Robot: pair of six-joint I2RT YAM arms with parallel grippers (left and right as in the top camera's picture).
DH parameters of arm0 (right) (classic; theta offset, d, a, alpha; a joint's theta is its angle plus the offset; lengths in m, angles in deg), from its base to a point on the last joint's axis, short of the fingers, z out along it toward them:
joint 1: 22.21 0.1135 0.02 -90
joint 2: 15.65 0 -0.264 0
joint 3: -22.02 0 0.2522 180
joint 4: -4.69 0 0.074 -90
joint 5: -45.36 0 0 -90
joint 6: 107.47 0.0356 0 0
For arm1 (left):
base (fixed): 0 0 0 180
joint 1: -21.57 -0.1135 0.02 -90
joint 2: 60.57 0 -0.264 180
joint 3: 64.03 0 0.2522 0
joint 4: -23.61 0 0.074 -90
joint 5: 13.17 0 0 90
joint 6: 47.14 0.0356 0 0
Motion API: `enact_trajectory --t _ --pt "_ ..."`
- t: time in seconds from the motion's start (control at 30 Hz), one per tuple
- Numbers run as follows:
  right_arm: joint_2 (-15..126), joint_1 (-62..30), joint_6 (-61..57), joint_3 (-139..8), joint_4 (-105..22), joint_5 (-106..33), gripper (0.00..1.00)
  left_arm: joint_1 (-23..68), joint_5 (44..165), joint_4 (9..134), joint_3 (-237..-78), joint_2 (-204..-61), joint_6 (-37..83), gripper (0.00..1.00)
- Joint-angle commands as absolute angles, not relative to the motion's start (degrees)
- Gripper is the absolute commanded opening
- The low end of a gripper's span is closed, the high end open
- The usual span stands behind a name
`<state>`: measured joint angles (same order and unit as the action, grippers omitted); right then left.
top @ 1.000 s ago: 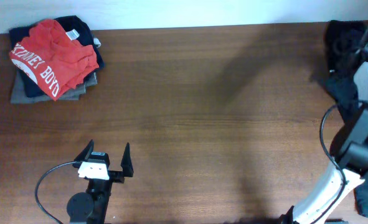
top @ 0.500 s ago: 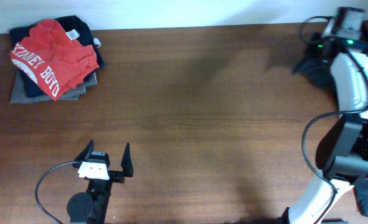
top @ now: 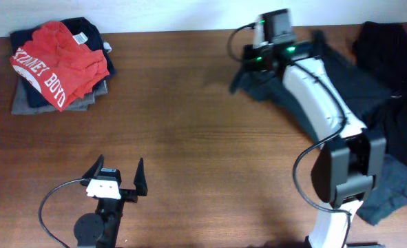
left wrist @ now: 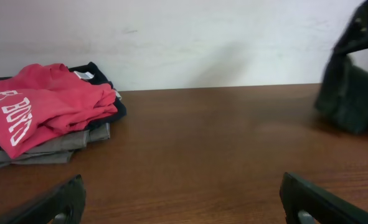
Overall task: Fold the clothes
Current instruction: 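Drag the green t-shirt leftward to the table center with the right gripper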
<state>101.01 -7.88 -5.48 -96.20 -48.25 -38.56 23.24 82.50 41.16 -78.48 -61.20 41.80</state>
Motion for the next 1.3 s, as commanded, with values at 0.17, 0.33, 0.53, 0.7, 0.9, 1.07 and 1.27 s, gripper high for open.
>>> enact_trajectory --t 0.17,0.33,0.53,0.7,0.9,1.07,1.27 --pt "100.81 4.25 -2.51 -97.41 -47.42 -37.31 0.04 22.89 83.07 41.34 -78.3 -60.93 42.52 0.99" --pt "103.55 11.61 3.52 -97.41 -45.63 -37.03 0.04 22.89 83.09 41.34 -78.3 -60.93 42.52 0.99" --pt "105.12 19.24 6.02 -97.38 -40.4 -33.24 0.04 22.89 83.09 41.36 -78.3 -60.93 42.52 0.99" --pt "105.75 24.57 6.06 -97.41 -37.56 -33.31 0.04 22.89 83.09 41.36 -78.3 -60.93 42.52 0.99" --pt "105.82 26.48 6.85 -97.41 -37.56 -38.45 0.41 22.89 83.07 41.36 -78.3 -60.93 42.52 0.99" --pt "105.71 25.56 6.74 -97.45 -37.59 -39.32 0.42 22.89 83.09 41.36 -78.3 -60.93 42.52 0.99" --pt "101.67 20.38 -0.76 -97.45 -41.26 -50.91 0.54 22.89 83.07 41.36 -78.3 -60.93 42.52 0.99"
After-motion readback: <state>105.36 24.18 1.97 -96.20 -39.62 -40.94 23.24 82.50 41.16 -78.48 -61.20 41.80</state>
